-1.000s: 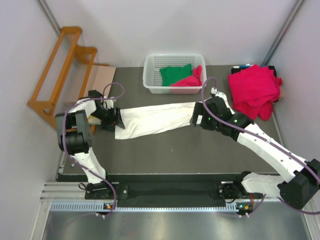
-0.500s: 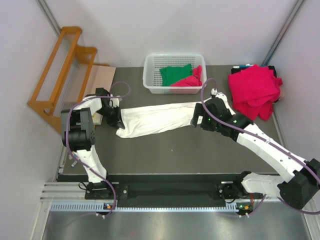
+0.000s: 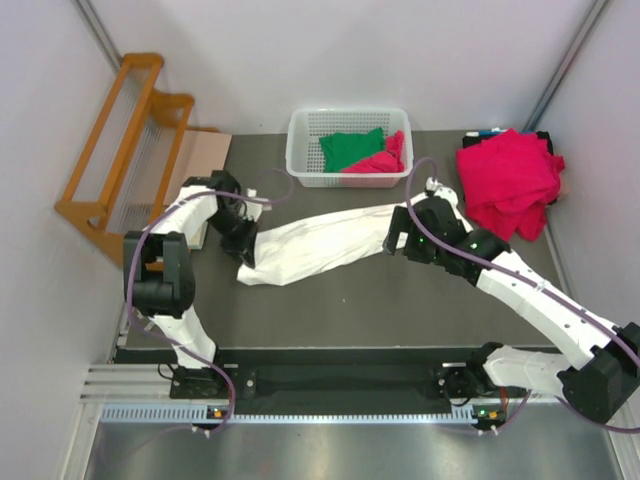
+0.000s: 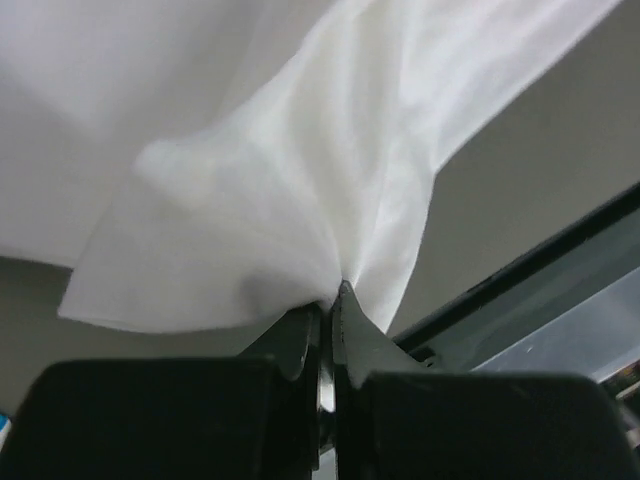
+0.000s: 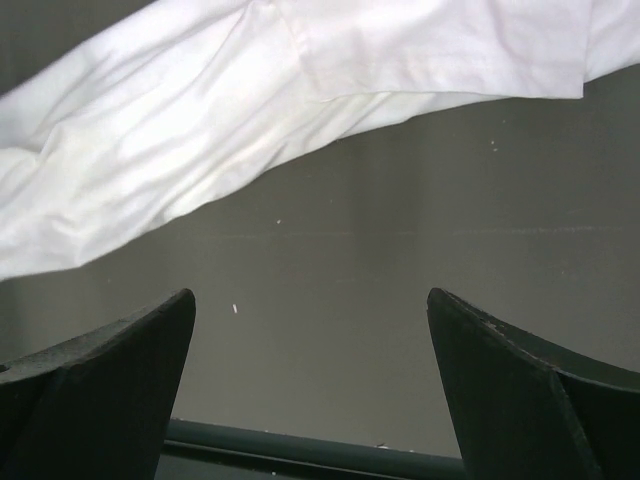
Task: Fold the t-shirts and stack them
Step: Fold the tshirt
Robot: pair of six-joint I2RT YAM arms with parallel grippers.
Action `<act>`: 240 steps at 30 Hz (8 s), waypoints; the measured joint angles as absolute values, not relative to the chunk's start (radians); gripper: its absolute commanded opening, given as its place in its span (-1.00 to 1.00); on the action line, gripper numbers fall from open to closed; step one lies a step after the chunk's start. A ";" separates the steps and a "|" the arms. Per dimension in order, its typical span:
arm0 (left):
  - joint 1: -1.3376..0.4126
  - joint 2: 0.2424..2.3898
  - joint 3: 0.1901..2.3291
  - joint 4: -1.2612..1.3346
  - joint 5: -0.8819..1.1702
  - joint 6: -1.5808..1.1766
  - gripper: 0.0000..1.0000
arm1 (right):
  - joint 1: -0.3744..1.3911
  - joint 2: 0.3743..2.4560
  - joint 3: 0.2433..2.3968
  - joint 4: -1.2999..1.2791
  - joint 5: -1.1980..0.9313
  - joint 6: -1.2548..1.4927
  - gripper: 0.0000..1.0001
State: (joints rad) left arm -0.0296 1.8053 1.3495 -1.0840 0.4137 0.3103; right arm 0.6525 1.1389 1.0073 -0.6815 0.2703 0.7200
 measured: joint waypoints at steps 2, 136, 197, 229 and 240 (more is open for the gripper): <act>-0.086 1.773 1.318 -1.127 0.404 0.368 -0.95 | 0.653 1.130 1.007 -0.682 0.277 0.727 0.99; 0.520 1.633 1.443 -1.322 0.768 0.668 0.97 | 1.302 2.208 1.904 -1.040 0.140 0.285 0.99; 0.466 1.598 1.456 -1.214 0.770 0.444 0.97 | 1.276 2.386 2.089 -0.970 0.160 0.280 -0.98; 0.389 1.613 1.491 -1.215 0.756 0.445 0.97 | 0.990 1.834 1.343 -0.690 -0.407 0.366 -0.94; 0.344 1.613 1.481 -1.211 0.731 0.440 0.97 | 0.861 1.831 1.328 -0.551 -0.474 0.343 -1.00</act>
